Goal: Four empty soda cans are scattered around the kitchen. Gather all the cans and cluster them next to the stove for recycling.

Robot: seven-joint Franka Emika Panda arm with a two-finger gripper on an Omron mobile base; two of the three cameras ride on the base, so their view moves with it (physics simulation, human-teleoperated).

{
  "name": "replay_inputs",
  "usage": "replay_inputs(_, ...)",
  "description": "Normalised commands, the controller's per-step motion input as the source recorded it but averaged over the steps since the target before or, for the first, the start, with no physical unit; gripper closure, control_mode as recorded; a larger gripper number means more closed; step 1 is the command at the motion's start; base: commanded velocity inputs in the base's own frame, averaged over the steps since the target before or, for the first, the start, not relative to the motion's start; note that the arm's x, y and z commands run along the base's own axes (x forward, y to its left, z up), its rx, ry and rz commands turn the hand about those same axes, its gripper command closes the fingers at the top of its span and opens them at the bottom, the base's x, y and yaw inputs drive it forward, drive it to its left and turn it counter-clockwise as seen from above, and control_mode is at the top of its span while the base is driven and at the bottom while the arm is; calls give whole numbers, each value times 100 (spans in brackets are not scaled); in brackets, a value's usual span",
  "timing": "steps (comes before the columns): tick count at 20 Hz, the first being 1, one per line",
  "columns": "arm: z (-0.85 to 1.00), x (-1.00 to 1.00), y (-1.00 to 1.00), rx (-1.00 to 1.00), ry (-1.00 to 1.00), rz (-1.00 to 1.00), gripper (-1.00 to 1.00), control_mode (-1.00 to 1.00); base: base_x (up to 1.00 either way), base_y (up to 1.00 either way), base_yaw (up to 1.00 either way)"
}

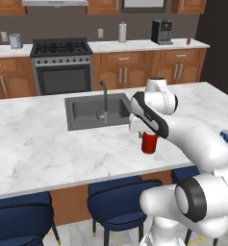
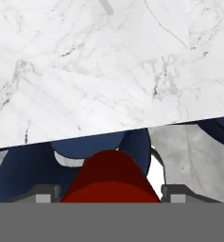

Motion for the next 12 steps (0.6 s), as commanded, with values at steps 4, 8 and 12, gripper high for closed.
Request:
replay_inputs(4, 0, 0, 0, 0, 0, 0, 100, 100, 2, 96, -9)
replay_inputs(8, 0, 0, 0, 0, 0, 0, 100, 100, 1, 98, -8)
replay_inputs(12, 0, 0, 0, 0, 0, 0, 100, 100, -35, 56, 0)
